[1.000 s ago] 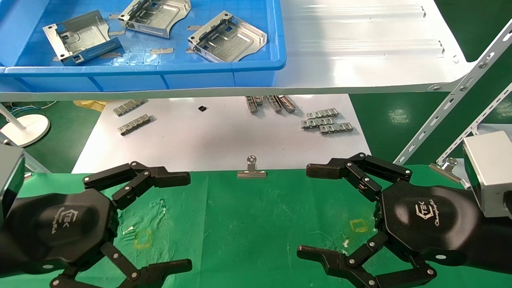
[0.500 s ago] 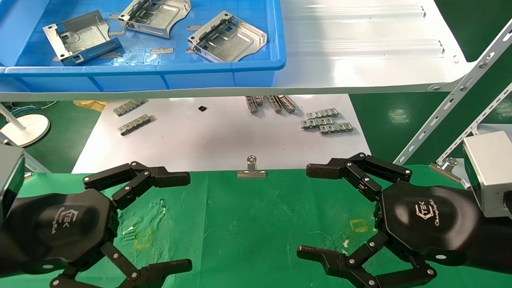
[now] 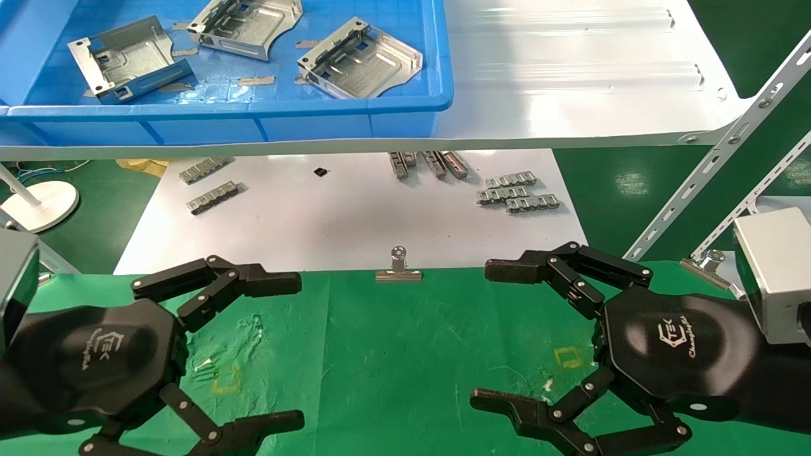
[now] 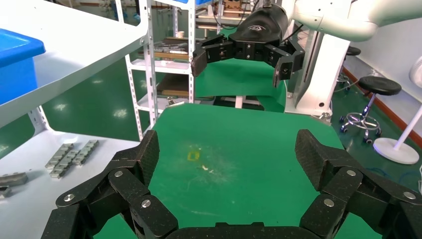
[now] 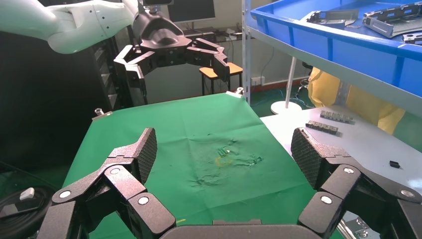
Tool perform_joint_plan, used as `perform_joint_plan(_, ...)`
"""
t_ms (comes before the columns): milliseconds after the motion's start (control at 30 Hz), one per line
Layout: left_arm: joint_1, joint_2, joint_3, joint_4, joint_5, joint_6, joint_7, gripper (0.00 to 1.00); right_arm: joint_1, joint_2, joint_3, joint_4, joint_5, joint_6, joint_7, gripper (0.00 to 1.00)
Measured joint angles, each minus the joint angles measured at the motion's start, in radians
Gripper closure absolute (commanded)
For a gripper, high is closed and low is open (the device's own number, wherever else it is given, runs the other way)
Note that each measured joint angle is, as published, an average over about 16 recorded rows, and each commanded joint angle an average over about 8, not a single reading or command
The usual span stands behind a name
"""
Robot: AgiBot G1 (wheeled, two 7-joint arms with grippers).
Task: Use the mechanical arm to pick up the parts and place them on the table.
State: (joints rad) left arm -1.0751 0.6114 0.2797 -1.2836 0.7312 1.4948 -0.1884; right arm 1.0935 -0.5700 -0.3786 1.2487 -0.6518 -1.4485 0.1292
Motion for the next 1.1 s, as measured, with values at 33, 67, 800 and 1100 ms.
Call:
perform_joint_plan(33,0.0,0.0,0.0,0.0,0.0,0.0,0.0,0.0,0.0,0.0,0.0,0.0,0.0,0.0,0.0,0.0)
perform_joint_plan(67,0.0,0.0,0.0,0.0,0.0,0.0,0.0,0.0,0.0,0.0,0.0,0.0,0.0,0.0,0.0,0.0)
perform_joint_plan(800,0.0,0.0,0.0,0.0,0.0,0.0,0.0,0.0,0.0,0.0,0.0,0.0,0.0,0.0,0.0,1.0)
perform_joint_plan(1100,0.0,0.0,0.0,0.0,0.0,0.0,0.0,0.0,0.0,0.0,0.0,0.0,0.0,0.0,0.0,1.0)
